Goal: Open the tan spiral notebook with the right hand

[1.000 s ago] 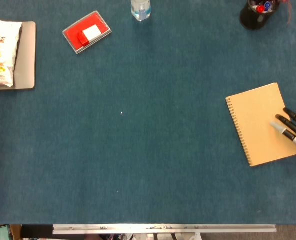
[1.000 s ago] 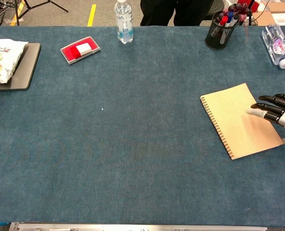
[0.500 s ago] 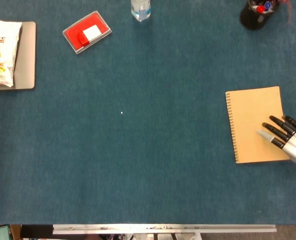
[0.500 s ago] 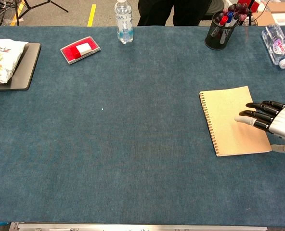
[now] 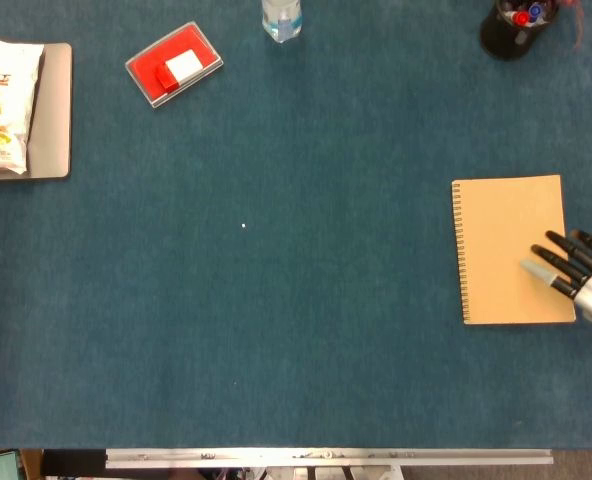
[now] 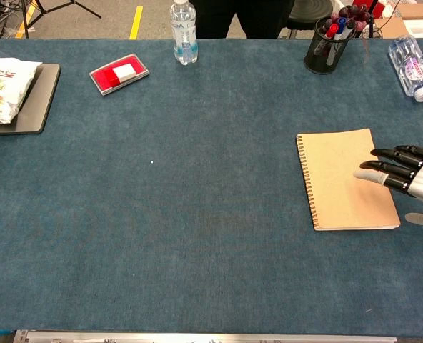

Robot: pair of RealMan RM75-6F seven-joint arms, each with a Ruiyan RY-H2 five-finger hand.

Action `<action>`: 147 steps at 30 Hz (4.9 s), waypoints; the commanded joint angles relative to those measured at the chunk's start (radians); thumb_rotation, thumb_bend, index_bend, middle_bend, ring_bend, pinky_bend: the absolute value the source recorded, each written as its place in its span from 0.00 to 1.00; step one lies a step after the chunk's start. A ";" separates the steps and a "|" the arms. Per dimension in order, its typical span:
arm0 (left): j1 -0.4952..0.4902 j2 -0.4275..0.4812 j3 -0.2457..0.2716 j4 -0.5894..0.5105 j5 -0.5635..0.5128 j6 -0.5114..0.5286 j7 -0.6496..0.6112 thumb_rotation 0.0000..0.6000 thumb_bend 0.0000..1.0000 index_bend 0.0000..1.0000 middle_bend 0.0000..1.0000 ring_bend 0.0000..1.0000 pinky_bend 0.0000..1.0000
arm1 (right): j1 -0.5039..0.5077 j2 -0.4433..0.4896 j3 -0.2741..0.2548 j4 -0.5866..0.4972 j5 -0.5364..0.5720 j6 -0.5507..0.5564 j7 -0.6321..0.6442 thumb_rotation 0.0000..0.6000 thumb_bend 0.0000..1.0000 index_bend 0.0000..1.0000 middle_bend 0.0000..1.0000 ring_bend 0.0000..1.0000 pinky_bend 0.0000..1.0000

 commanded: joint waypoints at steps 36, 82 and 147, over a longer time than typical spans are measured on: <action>-0.002 -0.001 -0.001 0.001 -0.006 -0.007 0.000 1.00 0.02 0.21 0.26 0.11 0.37 | 0.026 -0.067 -0.004 0.211 0.019 -0.046 0.161 1.00 0.13 0.14 0.16 0.09 0.23; 0.001 0.002 -0.001 0.000 -0.005 -0.003 -0.006 1.00 0.02 0.21 0.26 0.11 0.37 | 0.026 -0.163 -0.027 0.316 0.029 -0.053 0.203 1.00 0.23 0.08 0.12 0.05 0.23; 0.006 0.009 -0.002 -0.005 -0.002 0.005 -0.014 1.00 0.02 0.21 0.26 0.11 0.37 | 0.016 -0.263 0.013 0.364 0.090 -0.010 0.281 1.00 0.21 0.08 0.12 0.05 0.23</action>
